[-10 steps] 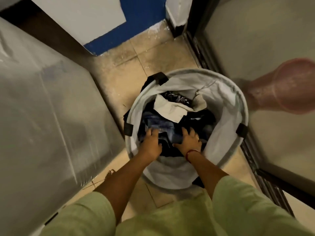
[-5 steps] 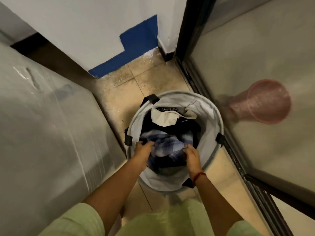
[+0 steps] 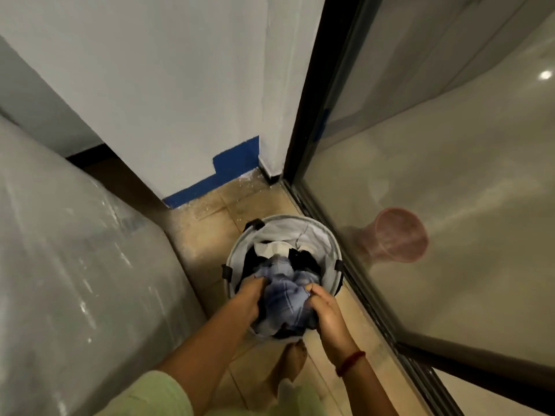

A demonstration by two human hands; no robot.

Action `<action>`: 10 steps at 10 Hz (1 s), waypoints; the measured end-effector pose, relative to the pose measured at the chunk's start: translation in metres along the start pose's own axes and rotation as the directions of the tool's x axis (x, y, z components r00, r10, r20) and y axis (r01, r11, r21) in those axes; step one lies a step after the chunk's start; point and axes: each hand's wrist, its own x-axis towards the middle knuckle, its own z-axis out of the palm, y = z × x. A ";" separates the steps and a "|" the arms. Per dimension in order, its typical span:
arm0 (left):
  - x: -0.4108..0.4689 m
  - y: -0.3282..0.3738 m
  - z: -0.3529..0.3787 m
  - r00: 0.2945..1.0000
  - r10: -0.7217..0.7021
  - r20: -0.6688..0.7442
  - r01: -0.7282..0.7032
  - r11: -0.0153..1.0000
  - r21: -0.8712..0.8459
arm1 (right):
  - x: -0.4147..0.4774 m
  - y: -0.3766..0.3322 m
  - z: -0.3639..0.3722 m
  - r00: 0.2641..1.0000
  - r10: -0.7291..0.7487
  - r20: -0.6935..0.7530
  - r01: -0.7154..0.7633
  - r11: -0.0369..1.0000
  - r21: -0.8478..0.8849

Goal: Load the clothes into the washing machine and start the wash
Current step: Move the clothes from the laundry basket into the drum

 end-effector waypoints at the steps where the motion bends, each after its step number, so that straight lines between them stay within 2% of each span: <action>1: -0.042 0.025 -0.006 0.992 0.110 -0.062 -0.108 0.993 0.043 | -0.026 -0.037 -0.002 0.979 -0.090 0.184 0.127 0.971 -0.201; 2: -0.122 0.072 -0.014 0.978 0.202 -0.055 -0.199 0.978 0.068 | -0.049 -0.072 -0.008 0.951 -0.117 0.287 0.197 0.943 -0.270; 3: -0.184 0.107 -0.028 0.915 0.403 -0.017 -0.391 0.896 0.213 | -0.071 -0.095 -0.003 0.942 -0.288 0.171 0.327 0.902 -0.281; 4: -0.261 0.144 -0.050 0.780 0.617 0.105 -0.615 0.725 0.310 | -0.085 -0.109 0.014 0.871 -0.481 -0.105 0.446 0.861 -0.243; 5: -0.336 0.170 -0.079 0.645 0.744 0.176 -0.761 0.603 0.239 | -0.091 -0.119 0.036 0.886 -0.452 -0.107 0.367 0.822 -0.435; 6: -0.412 0.171 -0.109 0.570 0.795 0.209 -0.817 0.575 0.045 | -0.086 -0.121 0.082 0.923 -0.385 0.004 0.336 0.799 -0.499; 7: -0.465 0.156 -0.142 0.483 0.842 0.239 -0.848 0.518 -0.113 | -0.075 -0.130 0.145 0.871 -0.488 0.059 0.475 0.806 -0.352; 8: -0.507 0.139 -0.182 0.355 0.912 0.204 -0.864 0.404 -0.301 | -0.088 -0.162 0.201 0.856 -0.515 -0.033 0.499 0.842 -0.203; 9: -0.547 0.124 -0.235 0.205 0.979 0.014 -0.907 0.195 -0.374 | -0.109 -0.198 0.240 0.968 -0.253 0.011 0.253 0.965 -0.070; 10: -0.586 0.121 -0.287 0.054 0.995 -0.083 -0.934 0.021 -0.357 | -0.128 -0.243 0.273 0.940 -0.305 0.156 0.176 0.821 0.542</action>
